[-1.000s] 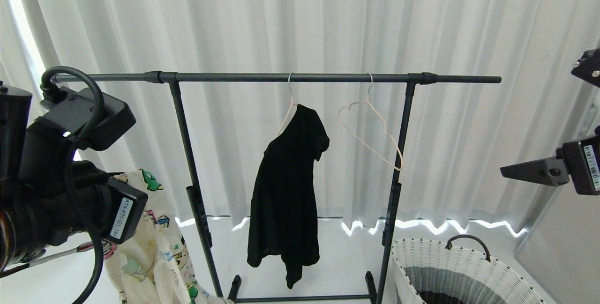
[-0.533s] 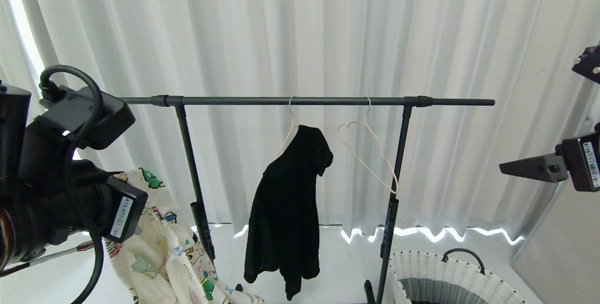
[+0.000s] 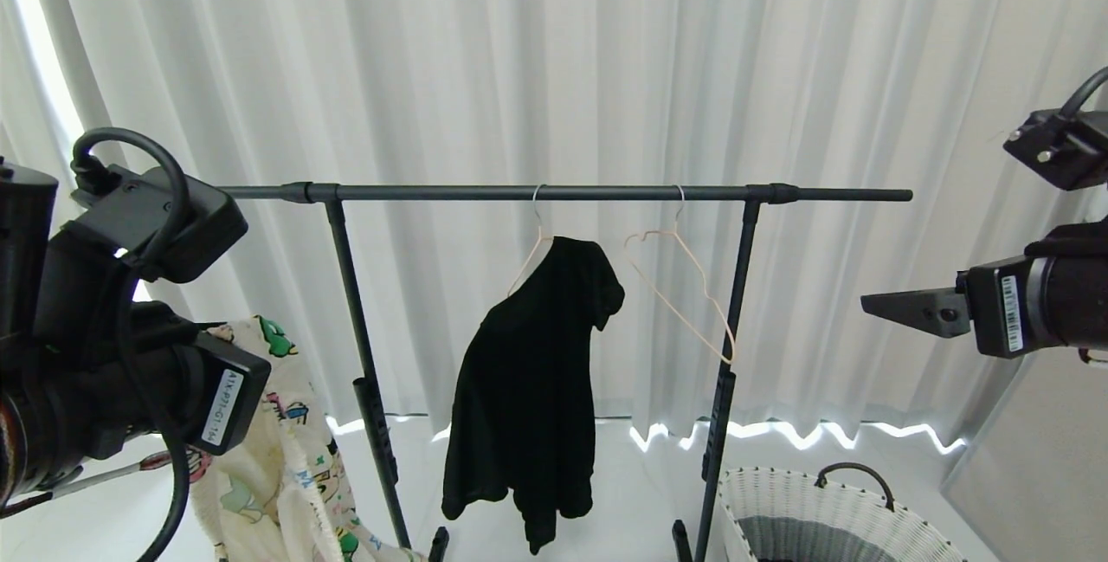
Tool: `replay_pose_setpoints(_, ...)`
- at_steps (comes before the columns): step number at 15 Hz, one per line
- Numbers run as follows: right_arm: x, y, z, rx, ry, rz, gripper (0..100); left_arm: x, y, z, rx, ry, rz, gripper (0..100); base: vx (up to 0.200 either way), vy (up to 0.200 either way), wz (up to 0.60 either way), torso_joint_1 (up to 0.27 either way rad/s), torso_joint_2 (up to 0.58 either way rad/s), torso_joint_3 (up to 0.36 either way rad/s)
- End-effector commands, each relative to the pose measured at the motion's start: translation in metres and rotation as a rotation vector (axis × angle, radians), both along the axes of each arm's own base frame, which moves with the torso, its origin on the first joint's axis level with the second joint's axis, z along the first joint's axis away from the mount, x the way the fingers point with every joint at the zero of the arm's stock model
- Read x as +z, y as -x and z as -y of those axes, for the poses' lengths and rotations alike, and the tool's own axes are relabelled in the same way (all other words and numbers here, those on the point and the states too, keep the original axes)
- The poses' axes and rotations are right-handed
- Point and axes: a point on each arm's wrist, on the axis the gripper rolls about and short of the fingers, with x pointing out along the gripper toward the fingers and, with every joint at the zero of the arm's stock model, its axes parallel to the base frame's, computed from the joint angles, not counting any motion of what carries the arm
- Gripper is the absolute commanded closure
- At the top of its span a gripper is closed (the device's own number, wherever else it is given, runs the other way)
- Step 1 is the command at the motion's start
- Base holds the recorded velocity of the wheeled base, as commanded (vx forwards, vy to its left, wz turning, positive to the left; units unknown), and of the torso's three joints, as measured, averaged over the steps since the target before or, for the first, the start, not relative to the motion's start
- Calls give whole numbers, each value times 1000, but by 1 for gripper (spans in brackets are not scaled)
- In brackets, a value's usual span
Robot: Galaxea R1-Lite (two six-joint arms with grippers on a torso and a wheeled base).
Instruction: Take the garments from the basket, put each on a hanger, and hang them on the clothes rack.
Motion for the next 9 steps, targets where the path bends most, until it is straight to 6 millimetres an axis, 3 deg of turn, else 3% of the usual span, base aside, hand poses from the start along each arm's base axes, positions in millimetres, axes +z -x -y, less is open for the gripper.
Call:
replay_pose_setpoints(1,-13,-5,4,18,17,-7,0,0,0,0,-1,1,1,100,200,0,0,2,7,2)
replay_pose_setpoints(9,-17,-16,4,40,23,28,0,0,0,0,-1,2,2,100,200,0,0,4,-2,2)
